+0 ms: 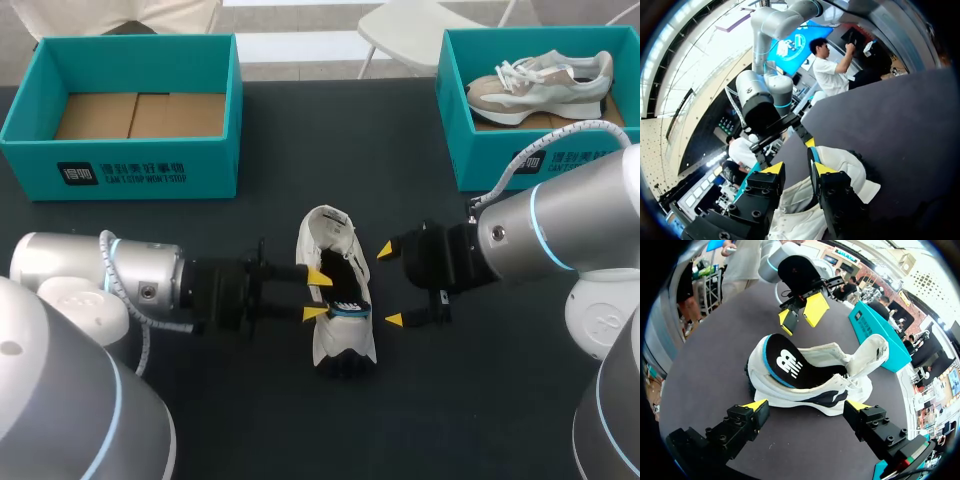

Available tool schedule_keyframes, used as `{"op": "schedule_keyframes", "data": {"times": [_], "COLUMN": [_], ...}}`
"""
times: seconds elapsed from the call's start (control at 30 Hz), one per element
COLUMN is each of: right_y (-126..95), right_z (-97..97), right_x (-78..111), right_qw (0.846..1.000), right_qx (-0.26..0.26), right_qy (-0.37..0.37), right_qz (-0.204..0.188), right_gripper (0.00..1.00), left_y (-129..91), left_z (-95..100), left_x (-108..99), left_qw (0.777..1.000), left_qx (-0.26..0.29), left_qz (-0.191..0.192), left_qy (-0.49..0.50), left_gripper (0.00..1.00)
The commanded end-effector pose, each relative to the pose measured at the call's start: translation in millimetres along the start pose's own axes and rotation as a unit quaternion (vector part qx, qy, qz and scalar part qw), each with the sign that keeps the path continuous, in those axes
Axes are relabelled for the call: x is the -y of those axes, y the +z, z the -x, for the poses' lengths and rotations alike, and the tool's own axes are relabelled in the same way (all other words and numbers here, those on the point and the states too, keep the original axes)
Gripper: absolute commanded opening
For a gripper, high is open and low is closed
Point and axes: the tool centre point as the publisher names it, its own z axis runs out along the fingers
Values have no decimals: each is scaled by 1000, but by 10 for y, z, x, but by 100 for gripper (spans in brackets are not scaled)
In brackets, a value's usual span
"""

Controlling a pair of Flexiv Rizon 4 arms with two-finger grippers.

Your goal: Take the shoe out of the shoebox, open the shoe tongue, remove and reinsert the insole, then place the shoe into the shoebox

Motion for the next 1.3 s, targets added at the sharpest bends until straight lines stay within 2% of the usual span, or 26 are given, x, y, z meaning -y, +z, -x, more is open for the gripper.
{"op": "schedule_keyframes", "data": {"times": [0.03, 0.63, 0.77, 0.83, 1.07, 1.3], "right_y": [-1, -1, -1, -1, -1, -1], "right_z": [-13, -13, -13, -13, -13, -13], "right_x": [-7, -7, -7, -7, -7, -7], "right_qw": [1000, 1000, 1000, 1000, 1000, 1000], "right_qx": [1, 1, 1, 1, 1, 1], "right_qy": [0, 0, 0, 0, 0, 0], "right_qz": [0, 0, 0, 0, 0, 0], "right_gripper": [100, 100, 100, 100, 100, 100], "left_y": [49, -29, -142, -174, -185, -136], "left_z": [-27, -8, 88, 151, 264, 303], "left_x": [-16, 8, 23, 23, 18, 12], "left_qw": [1000, 1000, 998, 997, 992, 973], "left_qx": [-3, -22, -54, -73, -120, -228], "left_qz": [-1, 2, 8, 17, 25, 25], "left_qy": [-3, -17, -22, -17, -8, -5], "left_gripper": [36, 38, 41, 38, 38, 39]}}
